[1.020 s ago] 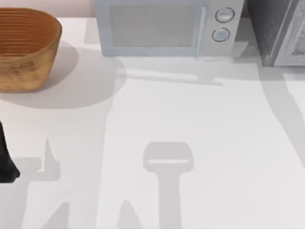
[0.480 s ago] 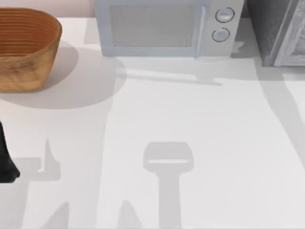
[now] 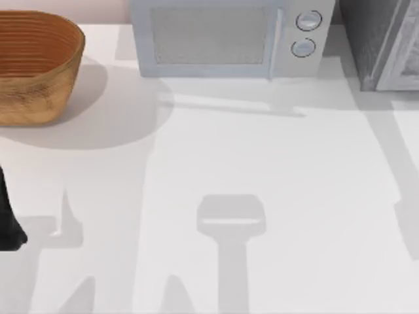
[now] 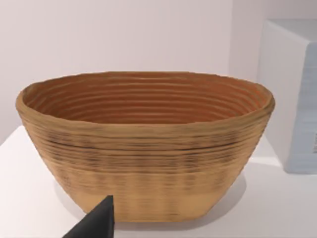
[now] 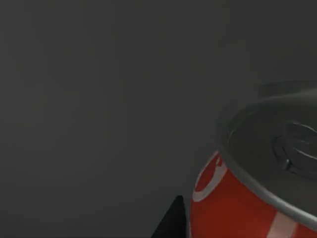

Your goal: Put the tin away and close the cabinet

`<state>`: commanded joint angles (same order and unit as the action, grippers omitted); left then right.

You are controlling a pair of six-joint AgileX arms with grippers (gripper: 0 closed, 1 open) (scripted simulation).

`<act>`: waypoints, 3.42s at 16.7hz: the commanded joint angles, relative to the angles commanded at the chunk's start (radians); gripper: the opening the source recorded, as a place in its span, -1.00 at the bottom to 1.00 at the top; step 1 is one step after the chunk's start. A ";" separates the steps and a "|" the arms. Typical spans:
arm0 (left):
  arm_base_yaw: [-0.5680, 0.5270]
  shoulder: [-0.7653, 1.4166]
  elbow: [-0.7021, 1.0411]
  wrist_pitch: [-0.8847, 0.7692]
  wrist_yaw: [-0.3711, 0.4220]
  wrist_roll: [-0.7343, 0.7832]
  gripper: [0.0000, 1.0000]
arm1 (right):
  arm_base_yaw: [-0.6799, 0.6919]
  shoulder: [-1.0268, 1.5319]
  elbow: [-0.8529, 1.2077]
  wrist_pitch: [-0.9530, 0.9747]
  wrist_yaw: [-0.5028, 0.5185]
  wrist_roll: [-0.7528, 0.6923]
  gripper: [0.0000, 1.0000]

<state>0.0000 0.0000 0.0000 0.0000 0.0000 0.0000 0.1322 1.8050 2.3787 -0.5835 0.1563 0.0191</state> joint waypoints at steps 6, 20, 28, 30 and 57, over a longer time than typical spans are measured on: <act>0.000 0.000 0.000 0.000 0.000 0.000 1.00 | -0.030 0.252 0.351 -0.085 -0.029 -0.002 -1.00; 0.000 0.000 0.000 0.000 0.000 0.000 1.00 | -0.035 0.285 0.390 -0.096 -0.034 -0.001 0.21; 0.000 0.000 0.000 0.000 0.000 0.000 1.00 | -0.035 0.285 0.390 -0.096 -0.034 -0.001 1.00; 0.000 0.000 0.000 0.000 0.000 0.000 1.00 | -0.035 0.285 0.390 -0.096 -0.034 -0.001 1.00; 0.000 0.000 0.000 0.000 0.000 0.000 1.00 | -0.109 -1.353 -1.782 0.481 -0.174 -0.054 1.00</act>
<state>0.0000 0.0000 0.0000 0.0000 0.0000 0.0000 0.0236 0.4515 0.5964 -0.1030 -0.0177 -0.0352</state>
